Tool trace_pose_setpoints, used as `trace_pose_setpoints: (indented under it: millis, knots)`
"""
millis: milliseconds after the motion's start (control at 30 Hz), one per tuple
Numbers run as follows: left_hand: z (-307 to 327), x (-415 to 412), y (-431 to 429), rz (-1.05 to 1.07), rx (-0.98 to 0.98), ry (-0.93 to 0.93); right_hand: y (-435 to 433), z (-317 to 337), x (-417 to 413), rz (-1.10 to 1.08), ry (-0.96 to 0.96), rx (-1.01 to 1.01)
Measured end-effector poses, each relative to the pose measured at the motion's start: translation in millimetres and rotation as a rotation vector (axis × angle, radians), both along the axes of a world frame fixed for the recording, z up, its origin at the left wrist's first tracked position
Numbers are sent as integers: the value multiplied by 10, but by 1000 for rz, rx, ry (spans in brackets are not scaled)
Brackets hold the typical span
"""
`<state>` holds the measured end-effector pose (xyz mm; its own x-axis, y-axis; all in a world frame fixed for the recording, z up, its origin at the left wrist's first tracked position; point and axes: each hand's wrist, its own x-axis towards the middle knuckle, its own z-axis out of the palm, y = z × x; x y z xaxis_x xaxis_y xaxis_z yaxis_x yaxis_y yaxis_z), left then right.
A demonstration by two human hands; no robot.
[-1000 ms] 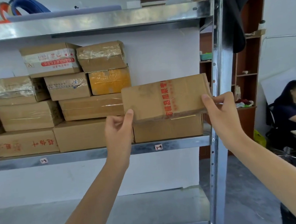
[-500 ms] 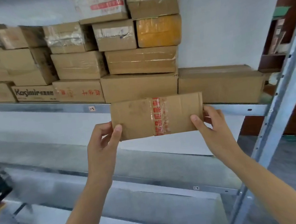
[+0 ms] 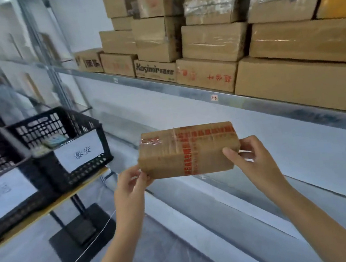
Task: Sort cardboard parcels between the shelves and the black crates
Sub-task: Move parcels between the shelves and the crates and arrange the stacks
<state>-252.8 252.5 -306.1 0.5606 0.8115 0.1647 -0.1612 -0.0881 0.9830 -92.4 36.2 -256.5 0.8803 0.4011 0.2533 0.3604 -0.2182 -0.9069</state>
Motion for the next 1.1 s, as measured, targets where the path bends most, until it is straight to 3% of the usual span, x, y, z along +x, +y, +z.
trace_pose_setpoints:
  millis: [400,667,1100]
  knots:
    - [-111,-827,1691,94,-135,-78,2000,-17,-197,250,109,81]
    - [-333,-1482,2691,189,-214,-13,3242,-360,-607,475,157,63]
    - [-390,-1615,3305,301,-537,-163,4131,-816,-900,724,184,52]
